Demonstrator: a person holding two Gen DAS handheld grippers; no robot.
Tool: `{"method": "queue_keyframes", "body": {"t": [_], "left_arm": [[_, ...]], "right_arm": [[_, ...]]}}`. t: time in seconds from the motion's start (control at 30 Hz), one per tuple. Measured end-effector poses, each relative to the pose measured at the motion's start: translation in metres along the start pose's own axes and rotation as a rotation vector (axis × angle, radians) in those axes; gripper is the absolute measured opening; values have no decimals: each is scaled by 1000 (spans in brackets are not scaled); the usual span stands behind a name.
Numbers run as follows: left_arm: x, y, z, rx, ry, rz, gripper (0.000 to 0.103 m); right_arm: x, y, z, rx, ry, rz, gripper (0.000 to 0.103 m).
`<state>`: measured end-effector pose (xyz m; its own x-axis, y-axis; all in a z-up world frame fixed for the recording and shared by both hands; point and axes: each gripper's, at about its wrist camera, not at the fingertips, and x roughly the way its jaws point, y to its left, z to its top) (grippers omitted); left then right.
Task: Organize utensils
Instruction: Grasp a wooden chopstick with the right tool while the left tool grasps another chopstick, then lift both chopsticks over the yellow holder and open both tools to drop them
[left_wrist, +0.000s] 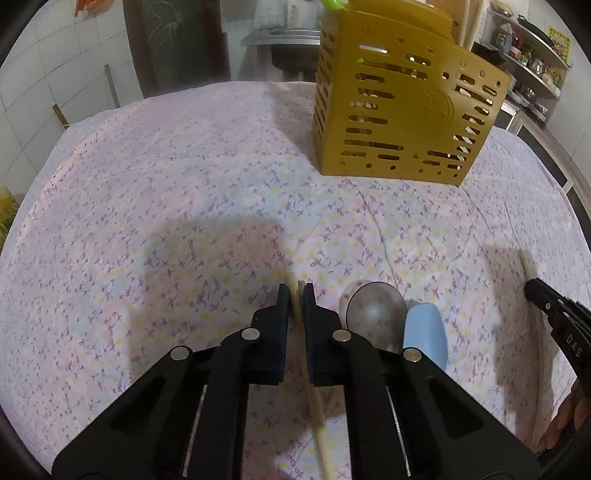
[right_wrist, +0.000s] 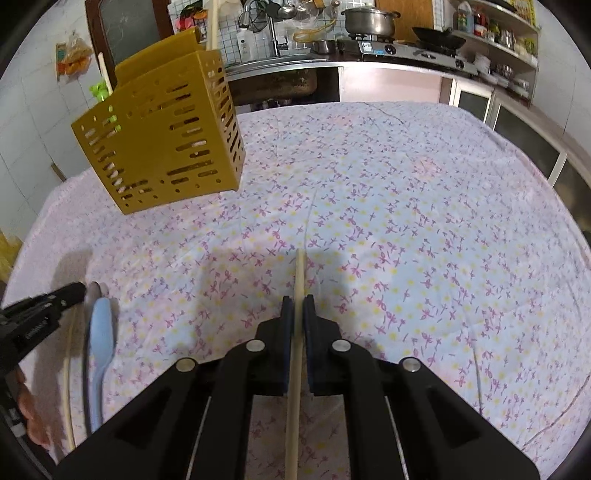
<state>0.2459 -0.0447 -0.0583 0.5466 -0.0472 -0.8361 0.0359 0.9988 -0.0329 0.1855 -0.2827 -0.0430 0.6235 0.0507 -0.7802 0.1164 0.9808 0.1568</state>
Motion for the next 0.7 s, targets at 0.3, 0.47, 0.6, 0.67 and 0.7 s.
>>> {"method": "queue_keyframes", "body": {"t": [0.3, 0.47, 0.6, 0.67, 0.7], "left_arm": [[-43, 0, -8, -14, -132, -50, 5], [-79, 1, -8, -17, -222, -67, 5], [-91, 7, -2, -8, -250, -69, 5], [-88, 8, 0, -3, -242, -61, 5], [-84, 9, 1, -2, -236, -56, 5]], "right_arm": [[-44, 3, -6, 0, -167, 37, 4], [-42, 12, 0, -62, -165, -22, 5], [-21, 18, 2, -114, -97, -90, 25], [-14, 15, 0, -106, -79, -99, 47], [-11, 13, -1, -100, -70, -97, 46]]}}
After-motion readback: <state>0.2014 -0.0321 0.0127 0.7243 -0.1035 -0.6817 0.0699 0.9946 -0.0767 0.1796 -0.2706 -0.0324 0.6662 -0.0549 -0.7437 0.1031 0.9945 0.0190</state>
